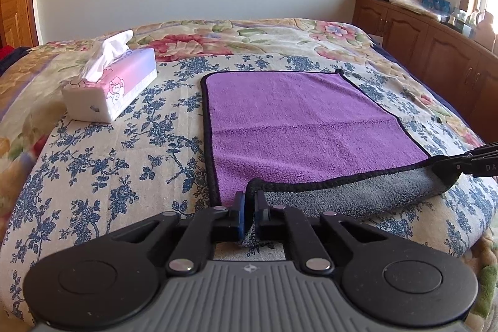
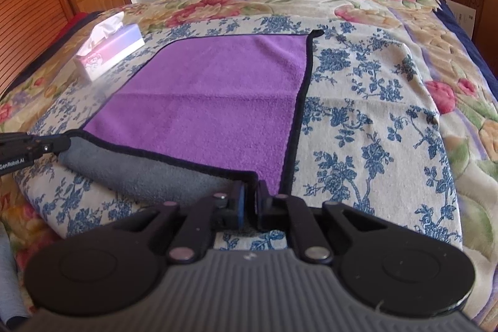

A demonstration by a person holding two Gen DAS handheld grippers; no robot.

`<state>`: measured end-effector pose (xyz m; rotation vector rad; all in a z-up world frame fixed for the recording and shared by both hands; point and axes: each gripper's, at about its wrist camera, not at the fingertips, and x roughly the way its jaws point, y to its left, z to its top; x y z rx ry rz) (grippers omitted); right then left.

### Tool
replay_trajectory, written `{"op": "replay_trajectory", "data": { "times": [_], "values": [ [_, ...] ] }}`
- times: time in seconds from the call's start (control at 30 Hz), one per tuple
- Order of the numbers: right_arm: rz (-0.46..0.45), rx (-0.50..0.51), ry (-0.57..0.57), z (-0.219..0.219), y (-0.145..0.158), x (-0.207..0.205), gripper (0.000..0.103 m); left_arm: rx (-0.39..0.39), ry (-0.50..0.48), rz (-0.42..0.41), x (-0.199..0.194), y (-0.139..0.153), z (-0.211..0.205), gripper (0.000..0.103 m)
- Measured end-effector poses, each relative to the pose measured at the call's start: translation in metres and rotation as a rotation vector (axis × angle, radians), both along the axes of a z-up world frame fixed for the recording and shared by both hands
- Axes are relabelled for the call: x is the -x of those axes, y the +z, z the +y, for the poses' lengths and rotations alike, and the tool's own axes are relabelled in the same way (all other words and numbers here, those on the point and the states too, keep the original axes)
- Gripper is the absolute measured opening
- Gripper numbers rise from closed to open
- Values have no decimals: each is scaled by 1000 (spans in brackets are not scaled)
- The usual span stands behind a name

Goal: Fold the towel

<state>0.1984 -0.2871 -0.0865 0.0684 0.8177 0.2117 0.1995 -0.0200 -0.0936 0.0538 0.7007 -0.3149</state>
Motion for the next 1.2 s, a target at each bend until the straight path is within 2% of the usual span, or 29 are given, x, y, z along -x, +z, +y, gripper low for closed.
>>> {"op": "replay_trajectory", "data": {
  "times": [0.23, 0.63, 1.2],
  "values": [
    [-48, -15, -13, -2, 7, 2, 5, 15, 3, -9, 2, 4, 1, 6],
    [-65, -12, 2, 0, 9, 2, 4, 26, 1, -30, 4, 11, 0, 5],
    [-168, -45, 13, -5, 24, -7, 4, 77, 15, -111, 9, 33, 3, 5]
  ]
}}
